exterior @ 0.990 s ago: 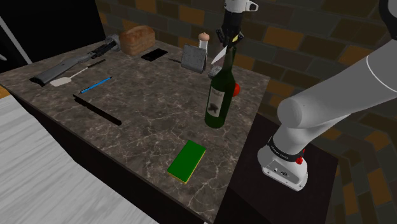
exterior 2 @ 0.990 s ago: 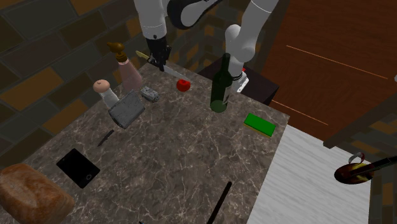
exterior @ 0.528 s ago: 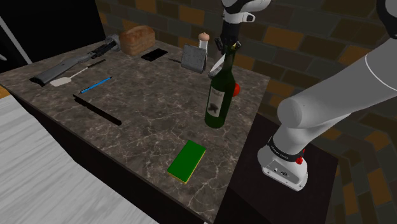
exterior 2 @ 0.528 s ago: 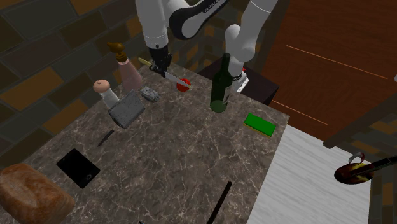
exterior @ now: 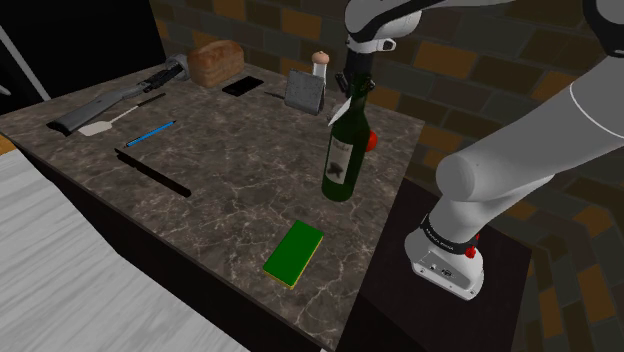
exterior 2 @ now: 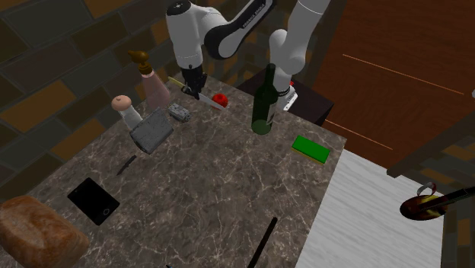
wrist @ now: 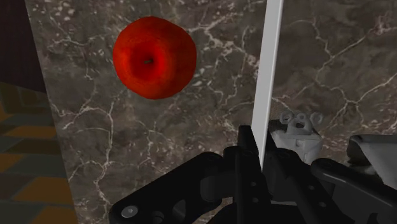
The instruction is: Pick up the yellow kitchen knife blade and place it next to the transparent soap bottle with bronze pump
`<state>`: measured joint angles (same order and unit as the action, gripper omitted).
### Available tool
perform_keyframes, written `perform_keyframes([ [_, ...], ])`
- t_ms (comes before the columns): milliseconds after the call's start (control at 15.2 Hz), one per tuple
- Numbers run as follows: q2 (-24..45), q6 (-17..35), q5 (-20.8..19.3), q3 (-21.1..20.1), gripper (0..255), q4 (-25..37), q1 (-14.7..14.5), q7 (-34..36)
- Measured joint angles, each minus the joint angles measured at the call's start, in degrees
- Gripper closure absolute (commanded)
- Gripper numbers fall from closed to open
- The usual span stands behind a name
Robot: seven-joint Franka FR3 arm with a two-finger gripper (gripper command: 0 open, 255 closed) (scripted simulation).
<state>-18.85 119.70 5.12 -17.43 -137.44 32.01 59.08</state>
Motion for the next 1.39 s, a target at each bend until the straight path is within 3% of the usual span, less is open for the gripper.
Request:
perform_keyframes([
  [1122, 7.41, 14.81, -1.52, -1.53, 255, -7.61, 0.44, 1.62],
  [1386, 8.12, 15.70, -1.74, -1.65, 255, -7.79, 0.49, 1.85],
])
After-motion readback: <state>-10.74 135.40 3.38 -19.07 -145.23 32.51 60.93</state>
